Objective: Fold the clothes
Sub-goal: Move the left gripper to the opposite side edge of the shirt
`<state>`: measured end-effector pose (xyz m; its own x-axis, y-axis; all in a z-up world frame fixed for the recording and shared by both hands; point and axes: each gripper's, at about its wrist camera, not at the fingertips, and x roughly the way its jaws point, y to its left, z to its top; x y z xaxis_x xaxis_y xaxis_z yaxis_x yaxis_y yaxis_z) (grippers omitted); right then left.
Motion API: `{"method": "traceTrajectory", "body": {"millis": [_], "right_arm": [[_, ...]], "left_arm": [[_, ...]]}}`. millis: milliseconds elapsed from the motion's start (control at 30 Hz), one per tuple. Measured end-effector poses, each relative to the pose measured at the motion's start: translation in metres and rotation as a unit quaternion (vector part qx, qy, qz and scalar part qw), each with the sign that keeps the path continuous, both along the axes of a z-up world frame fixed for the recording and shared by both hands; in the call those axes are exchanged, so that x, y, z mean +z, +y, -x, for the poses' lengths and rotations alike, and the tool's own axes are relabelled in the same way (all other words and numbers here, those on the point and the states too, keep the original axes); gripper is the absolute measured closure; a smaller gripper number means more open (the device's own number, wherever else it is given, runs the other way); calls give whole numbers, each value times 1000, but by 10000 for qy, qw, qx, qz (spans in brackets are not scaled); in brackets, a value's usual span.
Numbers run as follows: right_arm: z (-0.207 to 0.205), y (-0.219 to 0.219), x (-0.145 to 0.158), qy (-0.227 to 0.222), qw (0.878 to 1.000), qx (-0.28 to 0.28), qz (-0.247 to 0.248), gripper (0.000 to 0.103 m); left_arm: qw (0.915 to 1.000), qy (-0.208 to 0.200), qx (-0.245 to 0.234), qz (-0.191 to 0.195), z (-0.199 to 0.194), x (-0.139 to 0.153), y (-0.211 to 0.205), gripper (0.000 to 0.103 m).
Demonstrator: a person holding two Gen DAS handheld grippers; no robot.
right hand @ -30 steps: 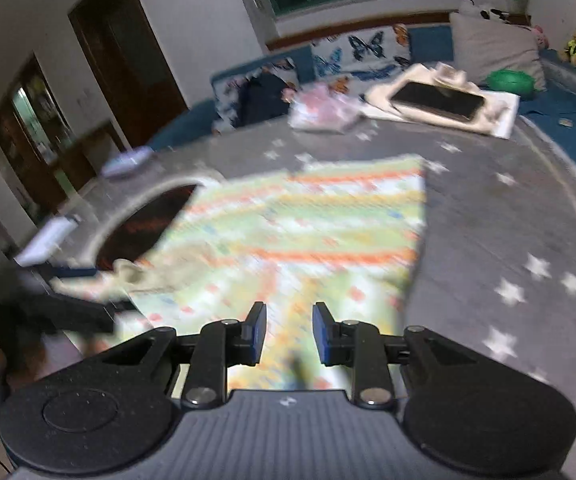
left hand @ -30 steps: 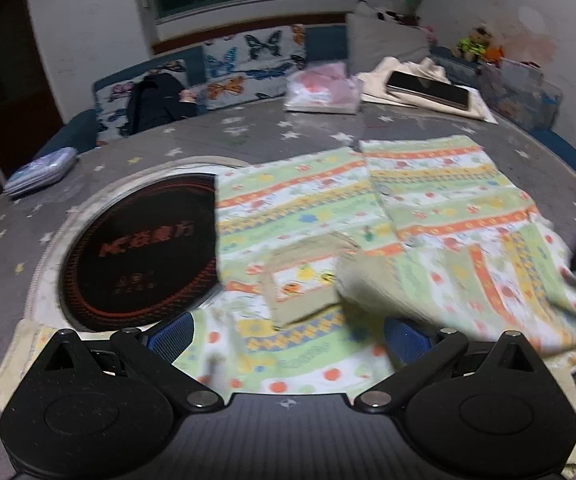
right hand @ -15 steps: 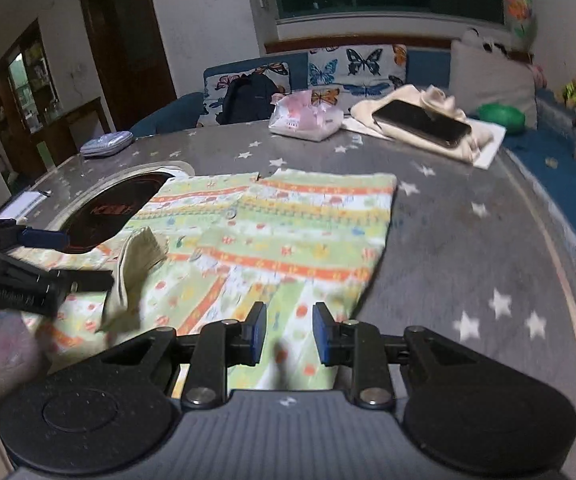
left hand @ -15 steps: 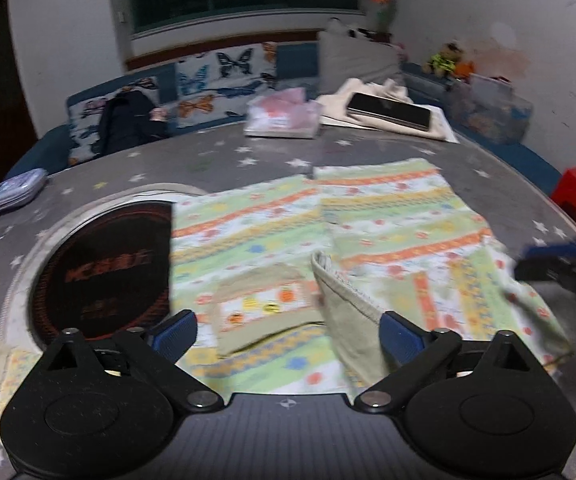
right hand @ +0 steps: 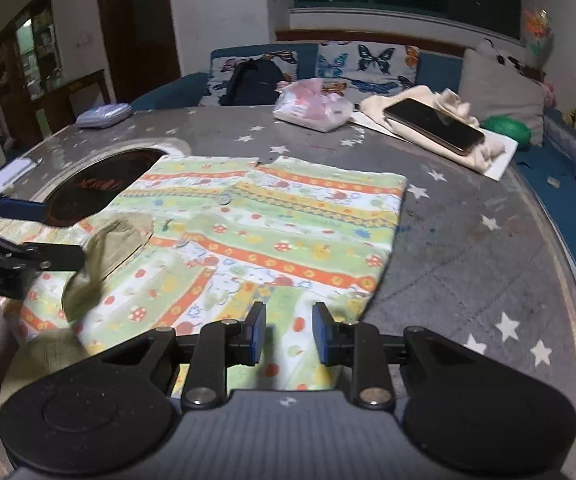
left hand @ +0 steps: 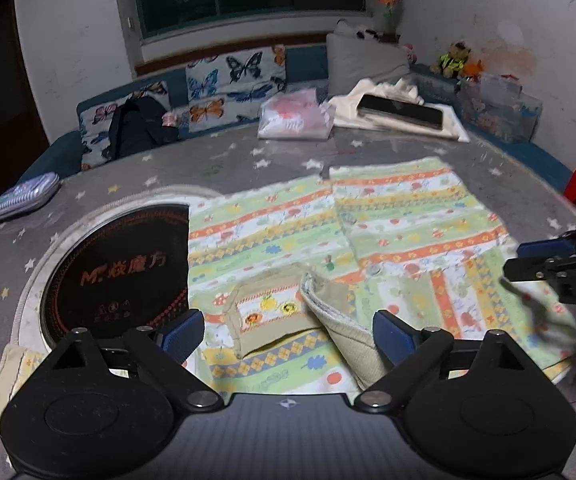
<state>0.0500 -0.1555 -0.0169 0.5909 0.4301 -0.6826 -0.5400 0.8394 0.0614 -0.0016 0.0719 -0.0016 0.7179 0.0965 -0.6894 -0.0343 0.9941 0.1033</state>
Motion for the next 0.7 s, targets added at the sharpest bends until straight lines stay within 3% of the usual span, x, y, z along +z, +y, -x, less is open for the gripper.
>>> {"method": "traceTrajectory", "body": {"millis": [300,700], "right_arm": [[9,15,-1,-48,9998,145,147,73],[39,100,-1,-130,9910,1333,38,65]], "left_arm": [[9990,137,419,-18,8,-8,25,10],[9928,301,1157,40,30,-18,68,11]]}}
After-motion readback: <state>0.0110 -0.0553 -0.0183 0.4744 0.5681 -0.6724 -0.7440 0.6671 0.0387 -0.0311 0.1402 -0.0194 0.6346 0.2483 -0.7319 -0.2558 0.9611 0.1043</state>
